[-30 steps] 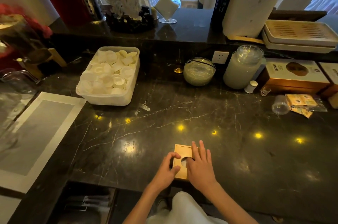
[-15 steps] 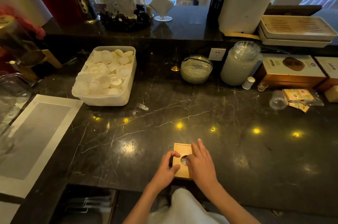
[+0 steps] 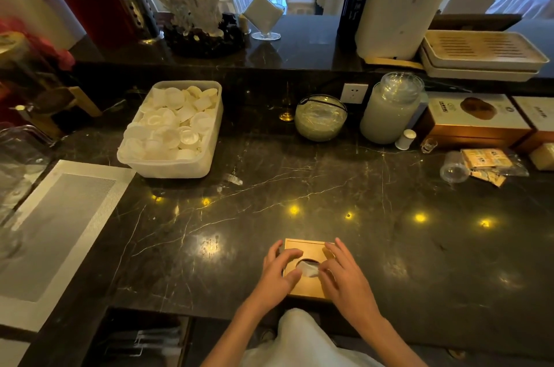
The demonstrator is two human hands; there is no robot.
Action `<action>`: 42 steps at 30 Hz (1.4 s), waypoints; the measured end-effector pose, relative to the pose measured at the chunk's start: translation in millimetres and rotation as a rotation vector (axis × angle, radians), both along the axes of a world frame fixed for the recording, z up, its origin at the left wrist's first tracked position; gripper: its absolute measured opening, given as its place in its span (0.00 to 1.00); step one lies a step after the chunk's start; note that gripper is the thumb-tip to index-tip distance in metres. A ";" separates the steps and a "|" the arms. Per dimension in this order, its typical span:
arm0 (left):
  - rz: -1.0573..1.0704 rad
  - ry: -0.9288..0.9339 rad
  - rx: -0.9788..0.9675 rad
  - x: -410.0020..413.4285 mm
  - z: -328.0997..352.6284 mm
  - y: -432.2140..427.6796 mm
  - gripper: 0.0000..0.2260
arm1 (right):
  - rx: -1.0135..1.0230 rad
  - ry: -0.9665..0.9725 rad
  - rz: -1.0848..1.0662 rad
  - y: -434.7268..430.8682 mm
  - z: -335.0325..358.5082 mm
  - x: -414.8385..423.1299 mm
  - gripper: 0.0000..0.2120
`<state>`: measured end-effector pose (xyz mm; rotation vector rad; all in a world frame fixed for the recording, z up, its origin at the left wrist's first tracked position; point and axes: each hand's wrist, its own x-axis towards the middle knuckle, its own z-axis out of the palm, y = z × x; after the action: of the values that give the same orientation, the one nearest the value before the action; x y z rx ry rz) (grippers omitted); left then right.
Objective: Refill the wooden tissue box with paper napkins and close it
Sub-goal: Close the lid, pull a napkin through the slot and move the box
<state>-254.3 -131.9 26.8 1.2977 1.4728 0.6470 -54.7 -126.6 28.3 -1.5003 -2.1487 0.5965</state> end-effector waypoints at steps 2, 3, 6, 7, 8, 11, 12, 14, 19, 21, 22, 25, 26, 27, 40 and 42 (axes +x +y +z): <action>-0.019 -0.001 -0.003 2.0 4.8 5.3 0.12 | -0.020 0.046 -0.016 -1.6 -3.3 2.8 0.04; -0.029 0.002 -0.013 2.9 6.8 7.9 0.10 | -0.030 0.064 -0.020 -1.1 -4.9 3.4 0.04; -0.014 0.031 -0.029 4.0 8.6 15.8 0.03 | -0.069 0.109 -0.037 4.5 -7.1 2.0 0.03; -0.005 0.043 -0.023 3.8 9.3 18.6 0.01 | -0.100 0.130 -0.056 7.9 -6.0 0.7 0.03; 0.003 0.056 -0.006 3.9 10.8 21.6 0.02 | -0.142 0.162 -0.076 11.6 -3.9 -0.3 0.03; -0.009 0.079 0.042 8.2 18.3 31.3 0.03 | -0.312 0.268 -0.086 22.9 5.0 0.9 0.03; -0.019 0.084 0.048 10.4 20.9 34.4 0.03 | -0.367 0.258 -0.062 26.4 7.4 3.1 0.02; -0.037 0.082 0.045 12.2 21.7 39.0 0.02 | -0.440 0.183 -0.004 33.0 9.0 7.8 0.04; -0.070 0.072 -0.044 2.4 11.6 33.7 0.04 | -0.554 0.194 -0.017 42.8 13.4 11.1 0.06; -0.077 0.063 -0.056 -1.5 9.2 29.4 0.04 | -0.594 0.218 -0.033 44.0 13.4 10.0 0.08; -0.075 0.057 -0.055 -2.1 9.0 28.2 0.04 | -0.609 0.230 -0.038 44.1 12.0 9.1 0.09; -0.050 0.043 -0.063 0.7 9.1 29.8 0.05 | -0.649 0.281 -0.058 42.1 5.5 5.4 0.10; -0.042 0.041 -0.068 2.1 8.9 30.7 0.05 | -0.659 0.308 -0.074 41.0 3.2 3.8 0.10; -0.037 0.040 -0.072 3.3 8.2 31.3 0.05 | -0.664 0.333 -0.089 39.7 1.6 2.4 0.09; -0.065 -0.018 -0.098 2.6 -4.1 28.7 0.10 | -0.623 0.383 -0.105 34.3 -9.2 -3.9 0.12; -0.049 -0.002 -0.096 5.3 -4.9 29.7 0.11 | -0.612 0.435 -0.138 31.7 -14.0 -6.5 0.13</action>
<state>-249.0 -102.2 21.8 1.2545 1.4486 0.5396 -61.3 -95.0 14.4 -1.5952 -1.5822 1.4706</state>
